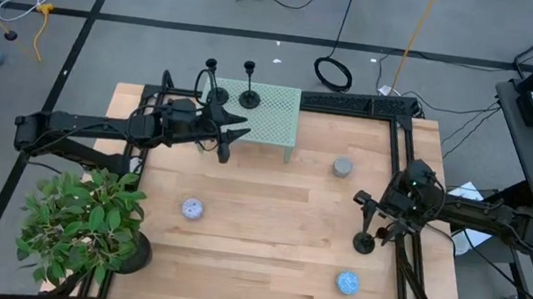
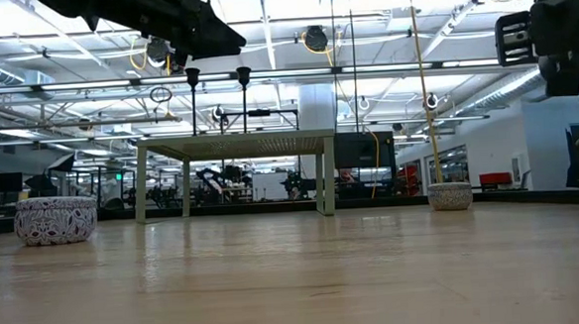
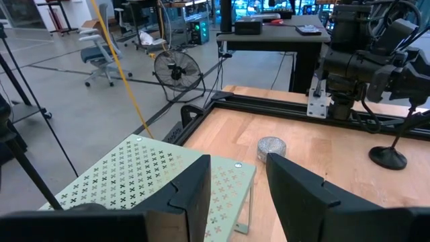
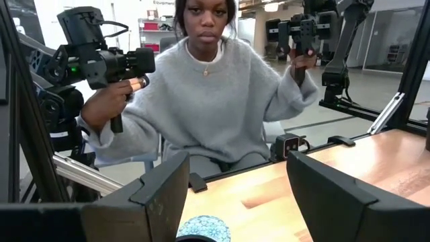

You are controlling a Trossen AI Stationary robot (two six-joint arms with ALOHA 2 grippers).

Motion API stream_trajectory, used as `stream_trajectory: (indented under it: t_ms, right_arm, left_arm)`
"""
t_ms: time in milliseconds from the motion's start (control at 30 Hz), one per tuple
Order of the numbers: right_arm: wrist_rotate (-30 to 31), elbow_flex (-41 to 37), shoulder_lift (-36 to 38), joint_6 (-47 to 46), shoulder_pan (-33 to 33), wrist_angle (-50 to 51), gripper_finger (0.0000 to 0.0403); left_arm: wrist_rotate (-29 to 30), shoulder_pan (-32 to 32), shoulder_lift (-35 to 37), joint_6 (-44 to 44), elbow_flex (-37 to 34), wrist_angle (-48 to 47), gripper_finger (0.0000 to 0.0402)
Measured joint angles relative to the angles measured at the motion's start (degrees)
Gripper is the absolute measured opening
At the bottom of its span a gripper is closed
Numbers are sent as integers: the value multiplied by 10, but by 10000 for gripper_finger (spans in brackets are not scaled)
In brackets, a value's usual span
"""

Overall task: Pick & Place candle stick holders
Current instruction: Put the black candle holder on the shelf

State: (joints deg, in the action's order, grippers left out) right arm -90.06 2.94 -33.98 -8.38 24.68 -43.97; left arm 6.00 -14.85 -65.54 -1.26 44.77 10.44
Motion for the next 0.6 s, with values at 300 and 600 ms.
stream_trajectory:
  t_ms: [300, 600]
  right_arm:
    - [0, 0, 0, -30, 0, -30, 242]
    - [0, 1, -2, -52, -1, -31, 242]
  left_arm:
    - [0, 0, 0, 0, 0, 0, 152]
    - [0, 0, 0, 5, 0, 5, 152]
